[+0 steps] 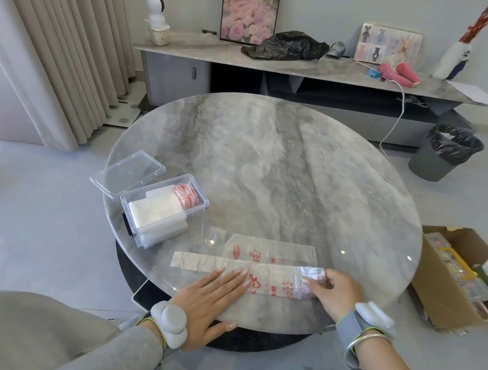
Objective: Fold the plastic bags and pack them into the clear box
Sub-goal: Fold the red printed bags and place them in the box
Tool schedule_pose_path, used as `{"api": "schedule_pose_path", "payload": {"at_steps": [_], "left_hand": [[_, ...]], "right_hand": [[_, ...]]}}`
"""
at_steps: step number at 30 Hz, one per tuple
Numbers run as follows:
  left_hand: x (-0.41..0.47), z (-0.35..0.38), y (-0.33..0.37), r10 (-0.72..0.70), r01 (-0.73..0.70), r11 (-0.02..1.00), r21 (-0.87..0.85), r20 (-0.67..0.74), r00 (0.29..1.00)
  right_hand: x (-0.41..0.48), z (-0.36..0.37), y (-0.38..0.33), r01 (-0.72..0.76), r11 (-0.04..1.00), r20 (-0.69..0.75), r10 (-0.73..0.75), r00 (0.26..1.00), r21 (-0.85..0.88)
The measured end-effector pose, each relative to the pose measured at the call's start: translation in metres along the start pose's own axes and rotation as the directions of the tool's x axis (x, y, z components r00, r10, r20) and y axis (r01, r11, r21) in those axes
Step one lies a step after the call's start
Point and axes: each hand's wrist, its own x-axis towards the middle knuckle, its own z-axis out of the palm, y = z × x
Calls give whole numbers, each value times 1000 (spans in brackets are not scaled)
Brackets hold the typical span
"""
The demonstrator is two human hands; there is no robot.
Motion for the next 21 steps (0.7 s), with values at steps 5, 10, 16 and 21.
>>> {"api": "schedule_pose_path", "payload": {"at_steps": [5, 10, 16, 21], "left_hand": [[0, -1, 1, -4, 4, 1000, 12, -10, 1000], [0, -1, 1, 0, 1, 999, 47, -34, 999], [2, -3, 3, -8, 12, 997, 76, -59, 998], [3, -1, 4, 3, 3, 996, 88, -68, 998]], "right_hand": [[-3, 0, 4, 32, 978, -16, -36, 999, -208], [-7, -2, 3, 0, 972, -27, -7, 1000, -237], [-19, -2, -16, 153, 899, -60, -194, 979, -411], [-33, 31, -22, 363, 813, 165, -324, 932, -455]]}}
